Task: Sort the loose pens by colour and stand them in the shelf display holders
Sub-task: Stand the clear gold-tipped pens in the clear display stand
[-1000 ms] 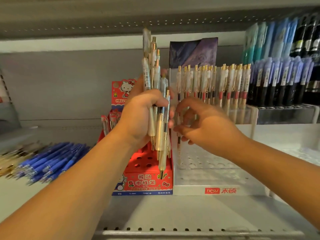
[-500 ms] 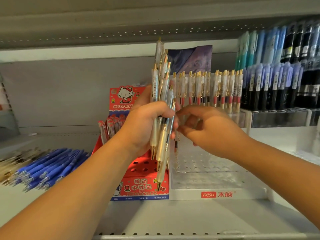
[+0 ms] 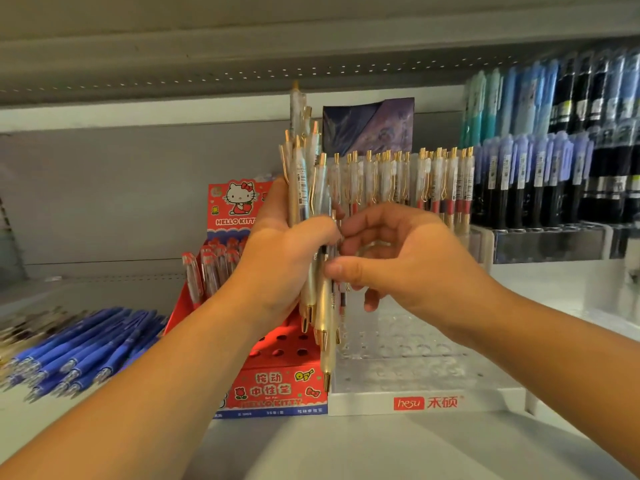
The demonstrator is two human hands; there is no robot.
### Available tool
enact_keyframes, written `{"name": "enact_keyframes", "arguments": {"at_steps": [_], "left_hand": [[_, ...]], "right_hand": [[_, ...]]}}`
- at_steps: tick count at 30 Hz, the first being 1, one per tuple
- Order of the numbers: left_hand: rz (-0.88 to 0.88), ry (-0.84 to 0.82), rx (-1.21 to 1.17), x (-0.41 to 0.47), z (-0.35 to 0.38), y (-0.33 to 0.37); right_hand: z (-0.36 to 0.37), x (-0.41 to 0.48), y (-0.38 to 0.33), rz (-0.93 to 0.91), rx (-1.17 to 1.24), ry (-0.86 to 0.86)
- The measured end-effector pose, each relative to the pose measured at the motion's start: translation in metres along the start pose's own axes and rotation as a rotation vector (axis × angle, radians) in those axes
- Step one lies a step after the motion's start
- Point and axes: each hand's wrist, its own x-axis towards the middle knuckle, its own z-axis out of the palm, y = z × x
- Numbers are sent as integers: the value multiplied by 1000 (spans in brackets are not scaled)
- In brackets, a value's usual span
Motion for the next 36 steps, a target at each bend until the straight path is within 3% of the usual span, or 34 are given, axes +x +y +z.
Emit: {"name": "enact_keyframes", "arguments": {"at_steps": [8, 16, 30, 36], "left_hand": [[71, -36, 89, 1, 4, -4], [49, -22, 74, 1, 4, -3], [20, -22, 139, 1, 9, -9], [-3, 119, -92, 4, 5, 0]], "right_hand": [[-5, -2, -5, 307, 150, -153], [-8, -1, -3, 375, 228, -246], [-5, 1, 0, 214, 95, -24], [-10, 3, -6, 104, 298, 11]]}}
